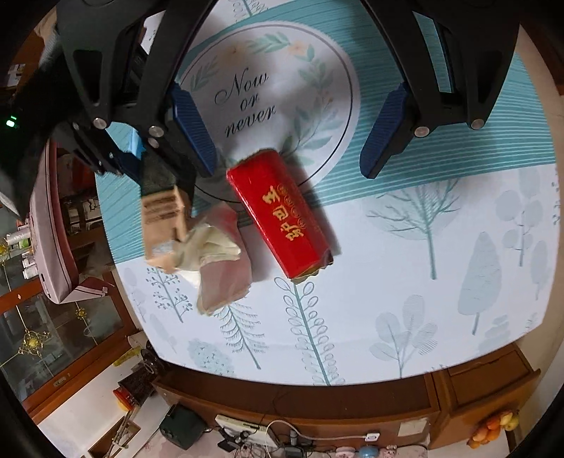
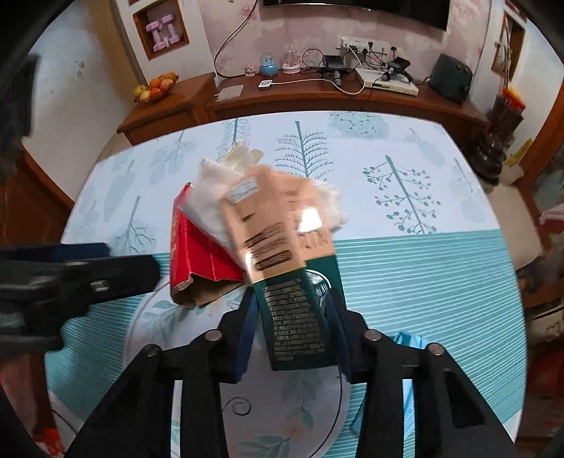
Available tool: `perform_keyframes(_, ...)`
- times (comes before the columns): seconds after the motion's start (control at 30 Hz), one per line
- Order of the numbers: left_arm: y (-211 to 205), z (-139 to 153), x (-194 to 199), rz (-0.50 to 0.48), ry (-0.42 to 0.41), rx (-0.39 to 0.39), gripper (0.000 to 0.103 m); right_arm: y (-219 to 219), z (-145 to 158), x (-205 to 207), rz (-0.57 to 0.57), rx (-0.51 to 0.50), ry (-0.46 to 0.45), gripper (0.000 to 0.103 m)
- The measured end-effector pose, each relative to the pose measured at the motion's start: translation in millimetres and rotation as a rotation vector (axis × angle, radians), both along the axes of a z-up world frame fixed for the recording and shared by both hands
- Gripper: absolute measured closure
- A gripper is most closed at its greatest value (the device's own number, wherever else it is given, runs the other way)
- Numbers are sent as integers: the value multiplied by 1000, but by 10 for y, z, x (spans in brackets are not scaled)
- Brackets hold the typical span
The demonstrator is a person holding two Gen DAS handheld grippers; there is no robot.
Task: Collect trash
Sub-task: 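Grasp the red box with the left tool while the right tool grasps the milk carton, then lift the red box and milk carton and carry both down over the bin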
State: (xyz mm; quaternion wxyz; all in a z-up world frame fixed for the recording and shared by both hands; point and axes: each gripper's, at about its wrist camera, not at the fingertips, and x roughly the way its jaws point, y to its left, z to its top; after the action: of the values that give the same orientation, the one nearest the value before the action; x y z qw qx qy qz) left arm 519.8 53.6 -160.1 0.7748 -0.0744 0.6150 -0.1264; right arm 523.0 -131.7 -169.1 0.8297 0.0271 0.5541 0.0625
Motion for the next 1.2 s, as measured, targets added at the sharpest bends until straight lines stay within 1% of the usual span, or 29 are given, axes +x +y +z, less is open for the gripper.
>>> perform_keyframes(0.07, -49, -79, 68, 4, 17, 1, 22, -64, -9, -2, -21, 31, 11, 67)
perform_keyframes(0.23, -155, -243, 215, 19, 51, 12, 22, -137, 5, -70, -48, 67, 26, 68)
perform_keyframes(0.3, -212, -325, 288, 26, 64, 24, 29, -149, 11, -99, -56, 79, 28, 68)
perform_keyframes(0.33, -233, -361, 310, 29, 73, 37, 37, -159, 14, -111, -62, 88, 30, 68)
perform_keyframes(0.37, -246, -397, 327, 30, 84, 46, 47, -161, 19, -127, -65, 93, 30, 68)
perform_keyframes(0.4, -269, -445, 342, 32, 101, 53, 53, -164, 24, -141, -68, 96, 30, 68)
perform_keyframes(0.43, -288, -426, 329, 35, 78, 57, 57, -164, 34, -160, -69, 99, 28, 68)
perform_keyframes(0.5, -332, -425, 319, 25, 63, 82, 59, -158, 63, -209, -73, 108, 25, 68)
perform_keyframes(0.6, -339, -402, 242, 23, 39, 98, 62, -156, 112, -290, -79, 124, 19, 68)
perform_keyframes(0.73, -294, -344, 19, 9, 22, 133, 65, -152, 240, -477, -84, 150, 4, 68)
perform_keyframes(0.9, -146, -190, -445, -8, 4, 149, 68, -151, 419, -791, -86, 181, -11, 69)
perform_keyframes(1.2, -176, 264, -1626, -75, -62, 182, 69, -216, 681, -1740, -92, 258, -12, 69)
